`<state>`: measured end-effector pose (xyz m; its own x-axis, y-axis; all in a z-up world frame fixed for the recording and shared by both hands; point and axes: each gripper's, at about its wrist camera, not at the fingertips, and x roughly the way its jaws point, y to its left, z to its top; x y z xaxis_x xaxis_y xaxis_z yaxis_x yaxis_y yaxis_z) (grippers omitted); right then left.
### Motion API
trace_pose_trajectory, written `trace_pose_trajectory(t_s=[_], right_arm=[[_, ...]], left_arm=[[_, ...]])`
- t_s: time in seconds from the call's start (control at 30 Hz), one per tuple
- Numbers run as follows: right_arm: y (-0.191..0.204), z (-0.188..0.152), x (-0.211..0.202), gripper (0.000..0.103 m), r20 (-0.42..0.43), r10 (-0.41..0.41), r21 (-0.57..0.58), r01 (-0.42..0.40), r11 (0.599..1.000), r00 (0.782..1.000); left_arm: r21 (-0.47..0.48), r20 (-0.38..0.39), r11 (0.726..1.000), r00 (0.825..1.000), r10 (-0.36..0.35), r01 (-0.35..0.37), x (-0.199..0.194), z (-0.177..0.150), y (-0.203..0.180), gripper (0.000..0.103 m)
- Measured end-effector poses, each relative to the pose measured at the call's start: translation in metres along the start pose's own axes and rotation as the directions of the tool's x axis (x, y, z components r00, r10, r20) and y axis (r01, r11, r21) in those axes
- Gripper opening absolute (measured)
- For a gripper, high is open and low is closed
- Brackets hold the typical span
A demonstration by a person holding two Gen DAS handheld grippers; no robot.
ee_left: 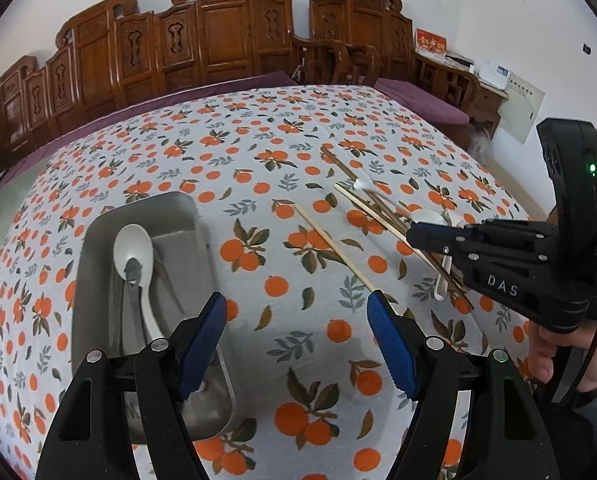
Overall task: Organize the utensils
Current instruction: 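Grasp a wooden chopstick with the right gripper while the left grasps another chopstick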
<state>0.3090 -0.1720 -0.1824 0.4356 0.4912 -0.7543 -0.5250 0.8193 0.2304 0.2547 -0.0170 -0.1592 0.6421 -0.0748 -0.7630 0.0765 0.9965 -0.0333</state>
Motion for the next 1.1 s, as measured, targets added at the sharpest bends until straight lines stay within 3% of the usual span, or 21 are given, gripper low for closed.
trace_pose_trajectory(t_s=[0.43,0.57,0.93,1.0,1.07,1.1], right_arm=[[-0.024,-0.004,0.006,0.006,-0.017,0.026,0.063,-0.025,0.998,1.0],[-0.027,-0.005,0.004,0.006,-0.011,0.028,0.076,-0.027,0.997,1.0],[-0.03,-0.005,0.002,0.006,-0.01,0.027,0.081,-0.026,0.996,1.0],[-0.029,-0.006,0.003,0.006,-0.012,0.025,0.082,-0.024,0.996,1.0],[-0.028,-0.006,0.003,0.006,-0.015,0.023,0.085,-0.022,0.996,1.0],[-0.027,-0.005,0.003,0.006,-0.013,0.024,0.084,-0.022,0.996,1.0]], left_arm=[[0.026,-0.091,1.0,0.996,-0.005,0.008,0.057,0.015,-0.04,0.053],[0.014,-0.124,1.0,0.992,-0.011,0.013,0.076,0.018,-0.041,0.045],[0.01,-0.173,1.0,0.985,-0.004,0.006,0.1,0.018,-0.044,0.035],[0.011,-0.178,1.0,0.984,0.008,-0.006,0.098,0.015,-0.041,0.025],[0.009,-0.196,1.0,0.981,0.005,-0.003,0.096,0.013,-0.038,0.007],[0.014,-0.208,1.0,0.978,0.001,0.002,0.095,0.012,-0.037,0.006]])
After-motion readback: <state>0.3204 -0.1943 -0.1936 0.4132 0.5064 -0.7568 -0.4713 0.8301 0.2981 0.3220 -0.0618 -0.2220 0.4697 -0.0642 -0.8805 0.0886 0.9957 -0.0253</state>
